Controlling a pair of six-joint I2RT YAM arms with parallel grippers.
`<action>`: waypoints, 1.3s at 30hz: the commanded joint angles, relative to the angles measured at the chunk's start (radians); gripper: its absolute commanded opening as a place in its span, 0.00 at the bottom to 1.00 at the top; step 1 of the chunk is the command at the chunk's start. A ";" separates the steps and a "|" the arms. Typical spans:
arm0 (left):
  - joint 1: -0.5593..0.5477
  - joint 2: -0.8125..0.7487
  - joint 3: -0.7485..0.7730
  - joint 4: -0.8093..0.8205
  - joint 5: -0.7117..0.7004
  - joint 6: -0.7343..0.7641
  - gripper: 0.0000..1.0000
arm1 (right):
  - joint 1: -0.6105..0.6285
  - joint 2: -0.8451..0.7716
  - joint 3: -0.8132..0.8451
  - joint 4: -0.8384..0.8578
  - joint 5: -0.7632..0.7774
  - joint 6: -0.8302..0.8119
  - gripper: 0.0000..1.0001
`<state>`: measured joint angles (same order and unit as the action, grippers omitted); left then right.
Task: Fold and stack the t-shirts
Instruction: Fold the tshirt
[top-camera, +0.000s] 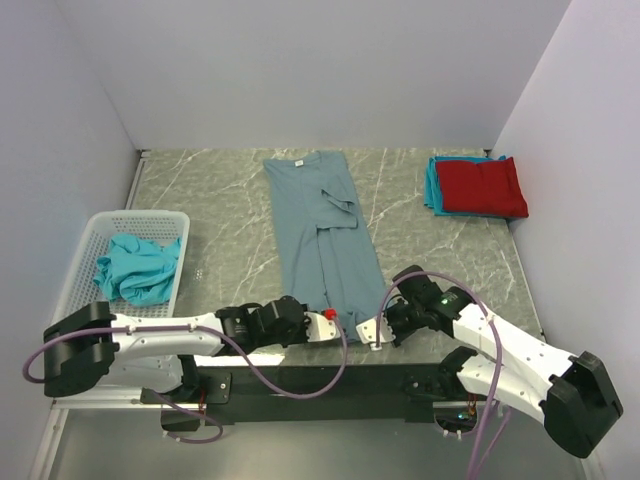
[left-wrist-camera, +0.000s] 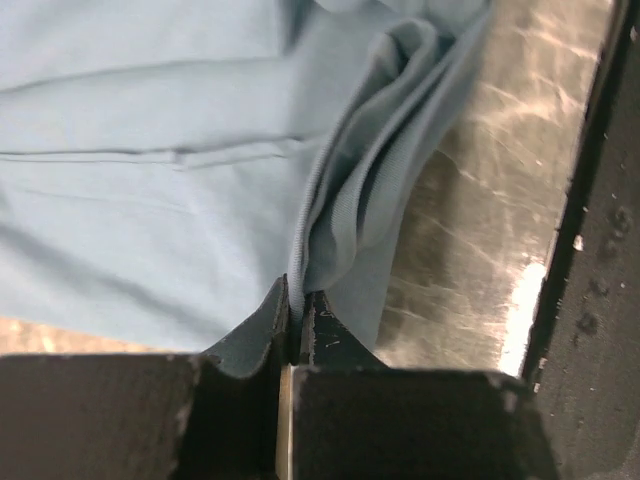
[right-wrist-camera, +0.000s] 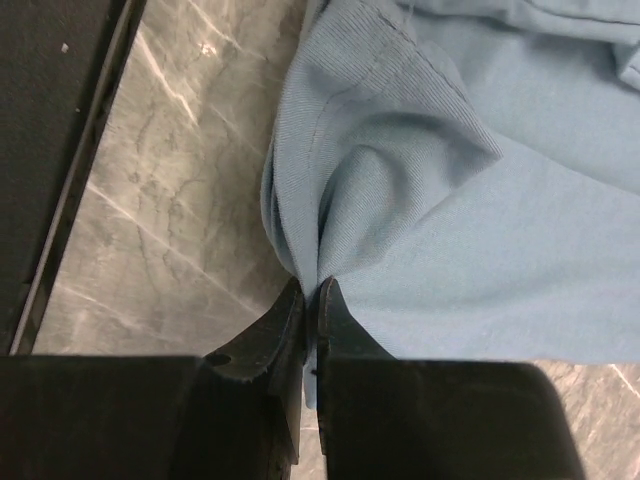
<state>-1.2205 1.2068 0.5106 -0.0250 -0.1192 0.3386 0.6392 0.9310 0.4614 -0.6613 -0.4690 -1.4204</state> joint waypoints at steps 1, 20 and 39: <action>0.018 -0.056 0.002 0.028 -0.030 0.017 0.00 | 0.004 -0.014 0.054 -0.058 -0.051 0.052 0.00; 0.366 -0.204 0.078 -0.035 0.246 0.122 0.00 | -0.125 0.215 0.380 0.080 -0.004 0.377 0.00; 0.832 0.459 0.508 0.168 0.472 0.114 0.00 | -0.219 1.121 1.298 0.092 0.216 0.641 0.00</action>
<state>-0.4000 1.6314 0.9623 0.0750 0.2783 0.4717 0.4271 2.0117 1.6577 -0.5568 -0.3103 -0.8207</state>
